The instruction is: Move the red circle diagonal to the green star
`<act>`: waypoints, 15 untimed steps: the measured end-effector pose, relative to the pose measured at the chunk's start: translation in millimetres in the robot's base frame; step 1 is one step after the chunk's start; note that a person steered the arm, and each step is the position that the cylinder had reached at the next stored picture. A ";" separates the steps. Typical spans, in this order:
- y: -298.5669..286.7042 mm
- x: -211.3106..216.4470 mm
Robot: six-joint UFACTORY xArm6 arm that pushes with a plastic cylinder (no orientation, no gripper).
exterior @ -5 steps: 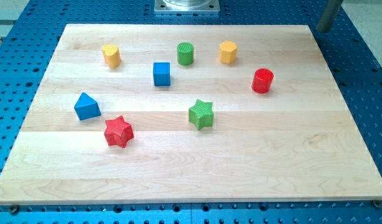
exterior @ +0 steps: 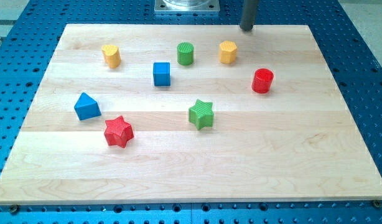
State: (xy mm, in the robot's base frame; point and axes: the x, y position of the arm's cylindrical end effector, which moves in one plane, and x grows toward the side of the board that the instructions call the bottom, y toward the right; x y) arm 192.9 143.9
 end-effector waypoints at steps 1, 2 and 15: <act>-26.6 3.2; -119.1 57.8; -70.5 209.7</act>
State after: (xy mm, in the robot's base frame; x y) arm 402.6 73.4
